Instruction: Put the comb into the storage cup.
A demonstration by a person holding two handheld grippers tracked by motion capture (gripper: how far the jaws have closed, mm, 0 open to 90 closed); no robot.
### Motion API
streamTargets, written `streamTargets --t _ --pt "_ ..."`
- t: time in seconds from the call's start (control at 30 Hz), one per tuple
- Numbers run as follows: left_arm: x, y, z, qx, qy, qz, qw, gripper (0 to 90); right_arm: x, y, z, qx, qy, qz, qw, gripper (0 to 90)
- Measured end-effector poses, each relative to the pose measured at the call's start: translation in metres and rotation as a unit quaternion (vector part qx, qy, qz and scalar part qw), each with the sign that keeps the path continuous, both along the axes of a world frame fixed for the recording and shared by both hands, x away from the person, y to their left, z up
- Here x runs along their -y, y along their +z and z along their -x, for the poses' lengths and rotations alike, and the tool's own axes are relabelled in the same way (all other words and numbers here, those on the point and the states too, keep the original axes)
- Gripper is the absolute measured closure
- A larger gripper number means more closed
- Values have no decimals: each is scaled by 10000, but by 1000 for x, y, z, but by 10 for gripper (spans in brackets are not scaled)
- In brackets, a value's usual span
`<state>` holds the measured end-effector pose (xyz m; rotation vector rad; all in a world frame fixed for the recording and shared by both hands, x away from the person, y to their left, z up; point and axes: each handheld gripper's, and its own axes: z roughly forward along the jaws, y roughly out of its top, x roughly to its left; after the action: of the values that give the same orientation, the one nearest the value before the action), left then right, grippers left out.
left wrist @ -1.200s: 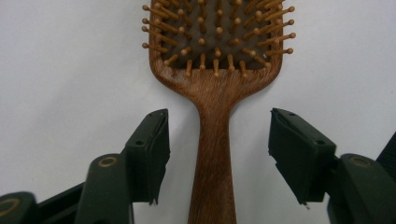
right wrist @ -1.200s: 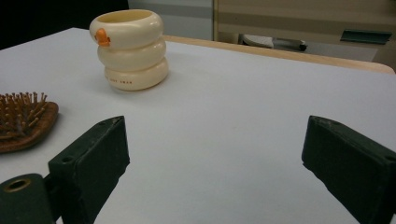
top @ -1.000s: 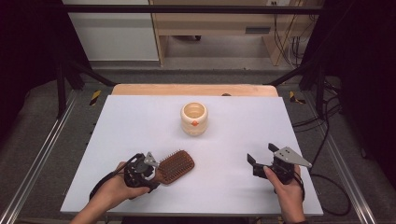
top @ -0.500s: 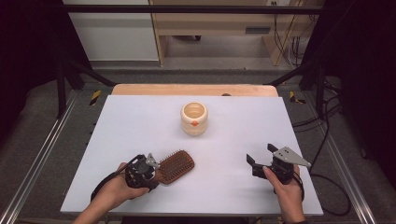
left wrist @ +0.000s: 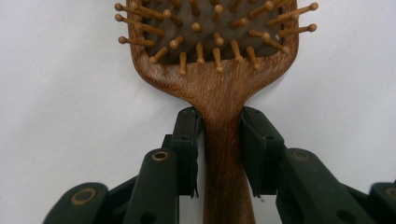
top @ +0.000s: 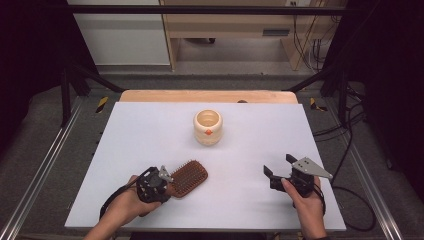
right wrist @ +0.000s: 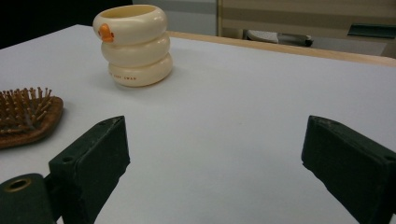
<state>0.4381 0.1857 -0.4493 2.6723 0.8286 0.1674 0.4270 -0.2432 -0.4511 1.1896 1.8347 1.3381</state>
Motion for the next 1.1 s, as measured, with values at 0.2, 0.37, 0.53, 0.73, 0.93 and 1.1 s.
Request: streamTargets --t 0.2,0.37,0.53,0.73,0.93,1.1 --pt "2 0 1 35 39 -29 10000 709 0 0 0 -5 15 -13 10000 79" --pt "1 0 0 50 -43 -4 10000 726 -1 0 0 -5 28 -23 10000 80" --pt "2 0 3 190 -144 -9 9997 727 0 1 0 4 30 -61 10000 80" --pt "1 1 6 453 -119 121 9988 727 0 1 1 18 43 -72 10000 80" --pt "-2 5 11 1120 -111 393 9929 727 -2 2 1 54 78 -64 9999 80" --pt "-6 7 12 1557 42 725 9851 727 -7 5 2 104 138 -144 9997 79"
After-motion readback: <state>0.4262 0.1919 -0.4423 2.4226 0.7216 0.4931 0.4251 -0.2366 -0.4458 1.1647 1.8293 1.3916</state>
